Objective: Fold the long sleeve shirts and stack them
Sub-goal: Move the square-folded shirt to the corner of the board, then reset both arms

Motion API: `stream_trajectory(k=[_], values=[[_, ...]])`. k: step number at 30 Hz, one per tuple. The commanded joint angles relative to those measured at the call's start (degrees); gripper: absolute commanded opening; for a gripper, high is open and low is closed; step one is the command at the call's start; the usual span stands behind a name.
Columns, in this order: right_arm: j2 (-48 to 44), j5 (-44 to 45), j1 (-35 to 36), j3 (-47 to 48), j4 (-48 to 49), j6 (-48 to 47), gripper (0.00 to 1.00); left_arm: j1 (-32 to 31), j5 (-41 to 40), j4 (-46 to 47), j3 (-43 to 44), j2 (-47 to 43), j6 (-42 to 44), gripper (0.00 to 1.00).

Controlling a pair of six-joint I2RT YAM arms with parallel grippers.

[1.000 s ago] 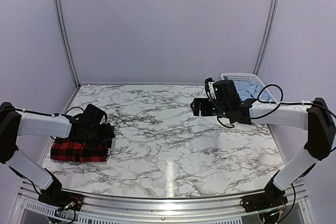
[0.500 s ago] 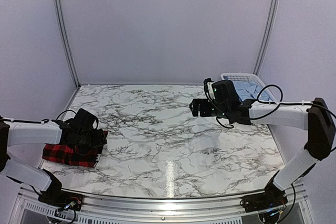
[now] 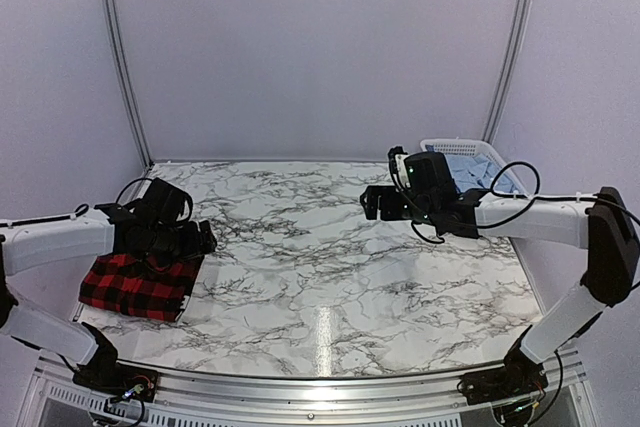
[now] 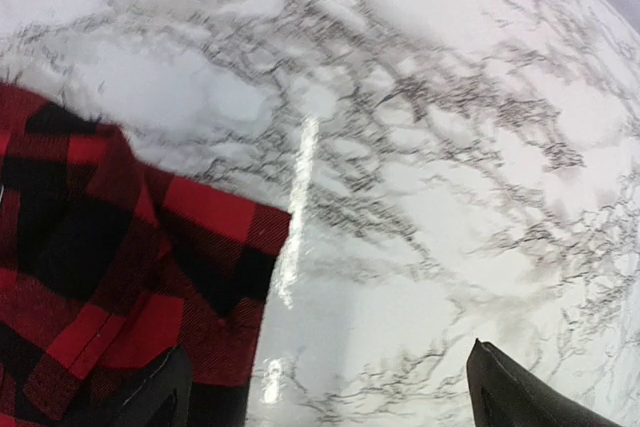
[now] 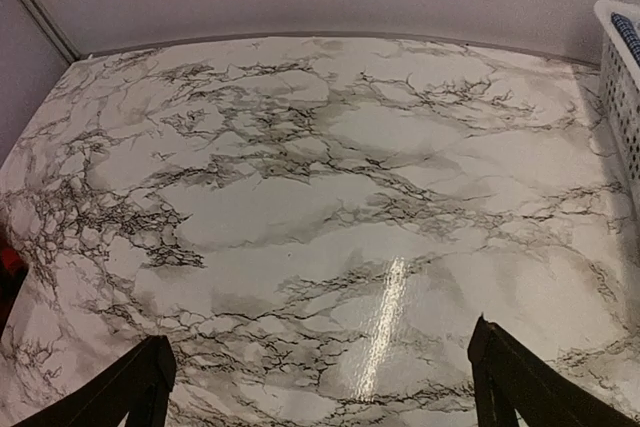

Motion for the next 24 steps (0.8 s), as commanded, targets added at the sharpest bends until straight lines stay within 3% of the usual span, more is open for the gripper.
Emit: stream_trajectory(k=[1,9,14,24], values=[[-3.6,2.21,0.44,-0.26,2.88,-0.06,0.98,-1.71,-0.74,-0.99,7.26,1.46,5.58,0.99],[-14.59,4.75,0.44,-7.42,5.95,0.4,0.99,-5.34,-1.43,3.82,15.29,3.3,11.25,0.99],[-22.44,6.66,0.44,-11.26,2.55,0.78,0.99,-6.81,-1.35,6.76,17.86,3.0,13.37,0.99],[-37.83,12.09,0.37,-20.35,-3.25,1.61,0.98,-7.11,-2.75,11.98,12.45,-2.83,15.18,0.99]])
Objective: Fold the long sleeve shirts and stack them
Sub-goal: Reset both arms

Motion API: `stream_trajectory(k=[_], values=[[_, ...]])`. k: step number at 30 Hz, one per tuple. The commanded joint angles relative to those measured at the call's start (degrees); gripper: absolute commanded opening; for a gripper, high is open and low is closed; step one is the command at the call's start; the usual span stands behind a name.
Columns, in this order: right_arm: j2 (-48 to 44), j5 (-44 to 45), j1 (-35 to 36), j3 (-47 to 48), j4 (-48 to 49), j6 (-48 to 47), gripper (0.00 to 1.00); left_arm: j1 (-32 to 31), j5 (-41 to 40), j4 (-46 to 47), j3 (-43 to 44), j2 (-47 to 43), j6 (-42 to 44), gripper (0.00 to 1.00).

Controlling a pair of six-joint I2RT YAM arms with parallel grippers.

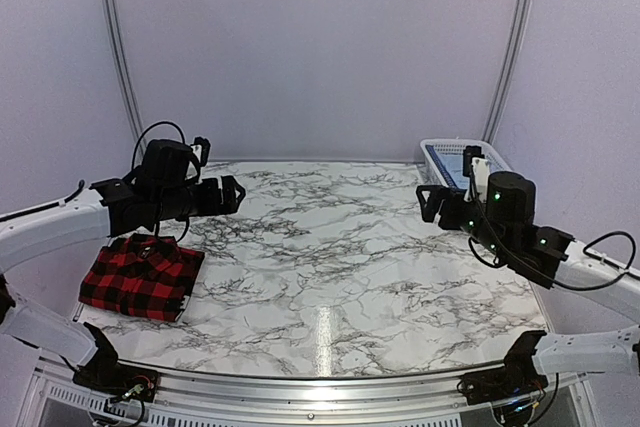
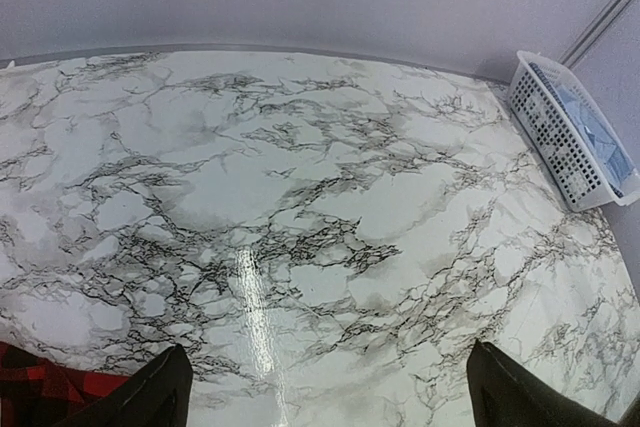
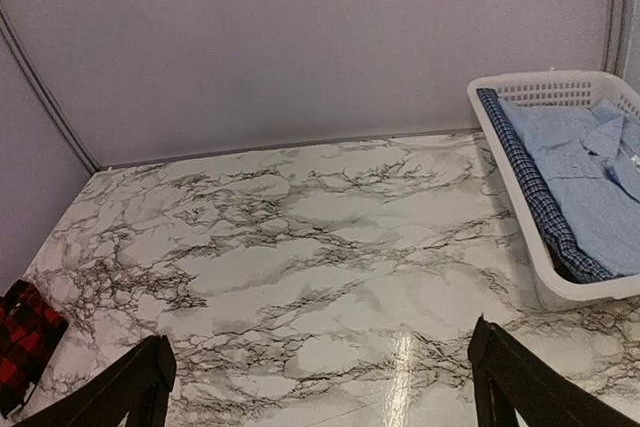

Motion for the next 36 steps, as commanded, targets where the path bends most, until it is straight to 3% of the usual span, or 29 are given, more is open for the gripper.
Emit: stream_trajectory(k=[1,8,36], values=[[-5.21,4.45,0.32,-3.35,-4.11,1.21,0.98,-0.16,-1.95,3.37,-3.3,-4.2,1.72,0.99],[-12.38,5.92,0.38,-5.56,-4.98,-1.63,0.99,-0.16,-5.03,4.55,-8.1,-9.4,2.2,0.99],[-9.68,5.3,0.37,-2.08,-2.09,-5.21,0.99,-0.16,-7.73,5.44,-10.7,-11.87,1.04,0.99]])
